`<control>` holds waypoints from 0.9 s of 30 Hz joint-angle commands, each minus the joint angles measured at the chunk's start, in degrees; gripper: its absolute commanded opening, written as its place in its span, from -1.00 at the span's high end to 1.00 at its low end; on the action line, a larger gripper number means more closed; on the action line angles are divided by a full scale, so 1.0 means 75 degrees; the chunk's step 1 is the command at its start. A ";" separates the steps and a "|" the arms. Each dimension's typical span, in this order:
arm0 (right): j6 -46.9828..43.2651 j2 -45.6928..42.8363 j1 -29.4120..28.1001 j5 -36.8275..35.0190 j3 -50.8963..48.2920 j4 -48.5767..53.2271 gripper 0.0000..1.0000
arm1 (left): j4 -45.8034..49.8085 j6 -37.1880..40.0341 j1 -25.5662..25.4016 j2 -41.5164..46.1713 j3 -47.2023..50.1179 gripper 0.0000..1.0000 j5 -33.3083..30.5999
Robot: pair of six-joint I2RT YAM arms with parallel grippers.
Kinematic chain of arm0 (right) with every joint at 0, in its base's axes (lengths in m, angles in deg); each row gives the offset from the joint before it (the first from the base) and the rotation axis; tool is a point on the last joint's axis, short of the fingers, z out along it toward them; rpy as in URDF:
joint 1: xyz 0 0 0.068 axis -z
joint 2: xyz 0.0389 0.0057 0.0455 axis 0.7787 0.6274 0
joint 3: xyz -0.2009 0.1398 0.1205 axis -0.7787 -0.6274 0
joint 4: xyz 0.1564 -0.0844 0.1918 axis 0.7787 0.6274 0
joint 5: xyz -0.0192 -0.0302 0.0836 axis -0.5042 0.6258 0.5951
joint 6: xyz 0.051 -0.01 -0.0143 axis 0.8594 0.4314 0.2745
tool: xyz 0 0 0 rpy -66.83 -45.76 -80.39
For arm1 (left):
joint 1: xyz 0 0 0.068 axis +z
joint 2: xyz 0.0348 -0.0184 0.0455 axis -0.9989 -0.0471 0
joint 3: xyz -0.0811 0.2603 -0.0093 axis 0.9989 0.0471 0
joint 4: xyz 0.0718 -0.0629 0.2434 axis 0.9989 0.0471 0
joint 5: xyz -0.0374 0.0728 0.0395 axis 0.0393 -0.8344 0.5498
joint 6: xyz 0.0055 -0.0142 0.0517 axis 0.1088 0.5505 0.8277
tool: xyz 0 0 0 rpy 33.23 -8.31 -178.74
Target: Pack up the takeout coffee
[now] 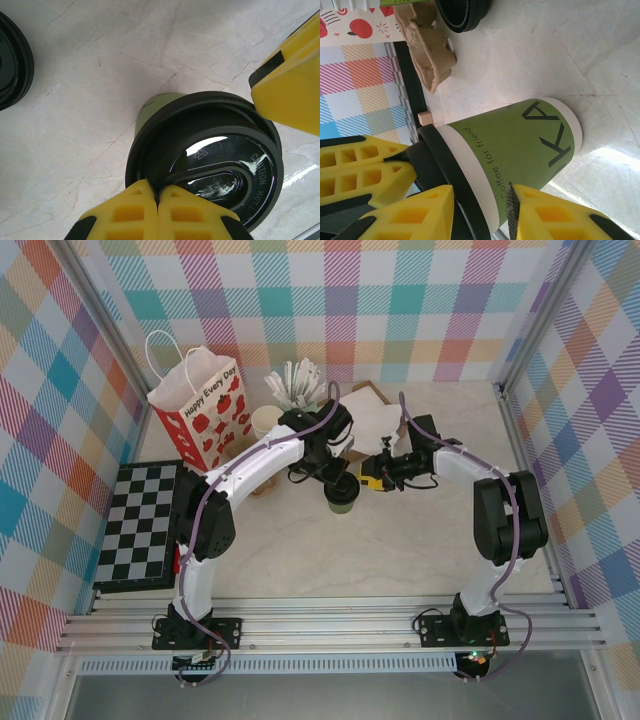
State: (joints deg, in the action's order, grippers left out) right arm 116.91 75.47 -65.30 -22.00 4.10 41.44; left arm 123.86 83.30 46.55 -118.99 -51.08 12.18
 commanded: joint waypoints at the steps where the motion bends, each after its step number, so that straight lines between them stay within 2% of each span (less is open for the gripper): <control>1: -0.0333 0.0271 -0.0122 0.0254 0.0182 0.0321 0.32 | 0.0222 0.0090 -0.0027 -0.0233 -0.0023 1.00 0.0171; 8: -0.0516 0.0561 -0.0198 -0.0340 -0.0170 0.0549 0.34 | -0.0057 -0.0141 -0.0026 -0.0271 0.0625 1.00 0.0336; 14: -0.0613 0.0629 -0.0216 -0.0754 -0.0385 0.0659 0.35 | -0.0433 -0.0489 -0.0027 -0.0299 0.1680 1.00 0.0550; 18: -0.0483 0.0505 -0.0224 -0.0456 -0.0236 0.0520 0.36 | -0.0392 -0.0489 -0.0026 -0.0151 0.1667 1.00 0.0406; 22: -0.0160 0.0135 -0.0189 -0.0056 0.0326 0.0355 0.32 | -0.0164 -0.0339 0.0005 0.0030 0.1120 1.00 0.0062; 27: -0.0217 0.0472 -0.0199 0.0162 0.1233 0.0639 0.26 | -0.0178 -0.0256 -0.0016 0.0063 0.0827 1.00 0.0357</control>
State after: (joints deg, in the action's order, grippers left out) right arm 115.69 77.31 -66.28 -22.13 9.35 43.83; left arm 117.72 80.74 47.21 -115.65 -44.46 12.77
